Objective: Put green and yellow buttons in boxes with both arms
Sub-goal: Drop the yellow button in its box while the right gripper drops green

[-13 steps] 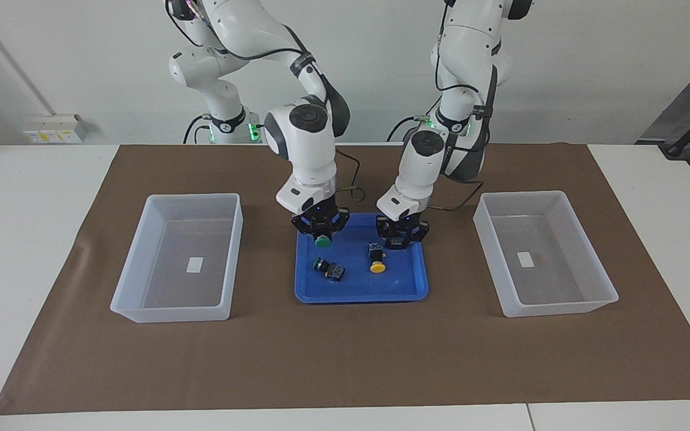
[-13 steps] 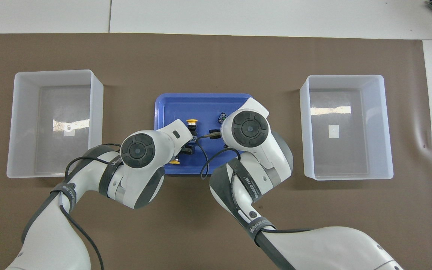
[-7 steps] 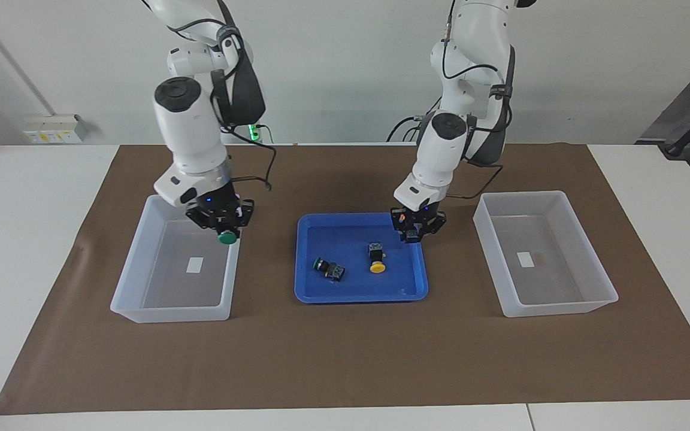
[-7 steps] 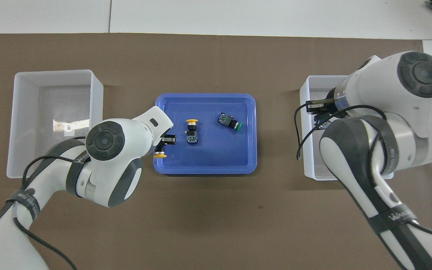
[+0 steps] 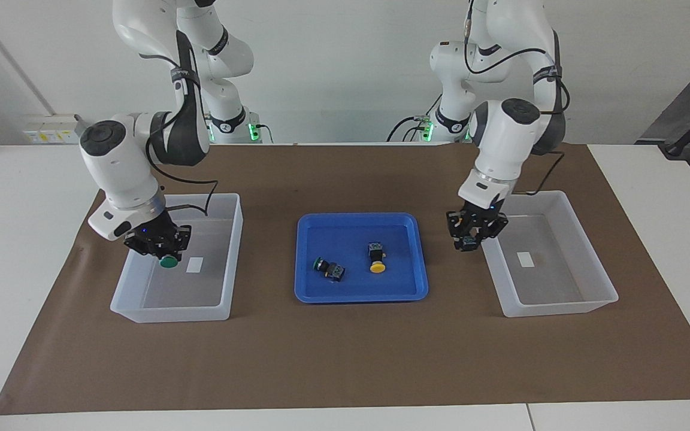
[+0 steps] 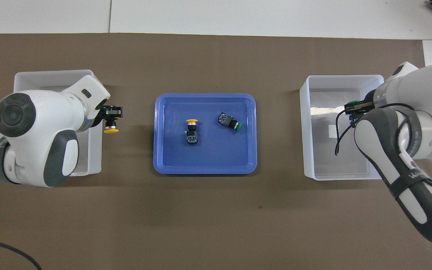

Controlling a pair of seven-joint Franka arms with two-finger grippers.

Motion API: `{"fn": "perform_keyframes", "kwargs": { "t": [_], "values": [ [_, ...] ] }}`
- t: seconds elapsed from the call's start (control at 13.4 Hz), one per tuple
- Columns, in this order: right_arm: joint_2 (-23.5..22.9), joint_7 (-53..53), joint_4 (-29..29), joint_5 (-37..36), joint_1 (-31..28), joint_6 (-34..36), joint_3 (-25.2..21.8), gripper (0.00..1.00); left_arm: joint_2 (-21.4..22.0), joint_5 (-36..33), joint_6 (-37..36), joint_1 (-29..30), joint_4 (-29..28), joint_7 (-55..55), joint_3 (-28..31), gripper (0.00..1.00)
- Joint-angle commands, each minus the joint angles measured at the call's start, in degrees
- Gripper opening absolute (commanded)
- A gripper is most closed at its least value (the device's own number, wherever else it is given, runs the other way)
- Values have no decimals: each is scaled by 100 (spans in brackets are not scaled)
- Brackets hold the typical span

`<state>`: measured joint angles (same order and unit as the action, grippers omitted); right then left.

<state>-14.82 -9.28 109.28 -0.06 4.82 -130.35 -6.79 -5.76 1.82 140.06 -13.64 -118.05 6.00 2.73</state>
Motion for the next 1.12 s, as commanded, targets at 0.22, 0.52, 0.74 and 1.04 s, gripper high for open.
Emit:
{"fn": "perform_keyframes", "kwargs": {
  "t": [0.22, 0.52, 0.74, 1.04],
  "values": [
    [-241, -92, 365, 76, -86, -745, 81, 100, -162, -129, 205, 1082, 160, -1336, -79, 0],
    [-31, -66, 243, 76, -7, -414, 81, 100, -697, -121, 890, 1364, 160, -1813, -79, 0],
    [321, -65, -344, 128, 72, 596, 152, 100, -1259, -129, 1513, 1364, 229, -1822, -79, 0],
    [366, 13, -1021, 173, 116, 1055, 782, 100, -1472, -120, 1682, 1356, 344, -1822, -71, 99]
  ]
}}
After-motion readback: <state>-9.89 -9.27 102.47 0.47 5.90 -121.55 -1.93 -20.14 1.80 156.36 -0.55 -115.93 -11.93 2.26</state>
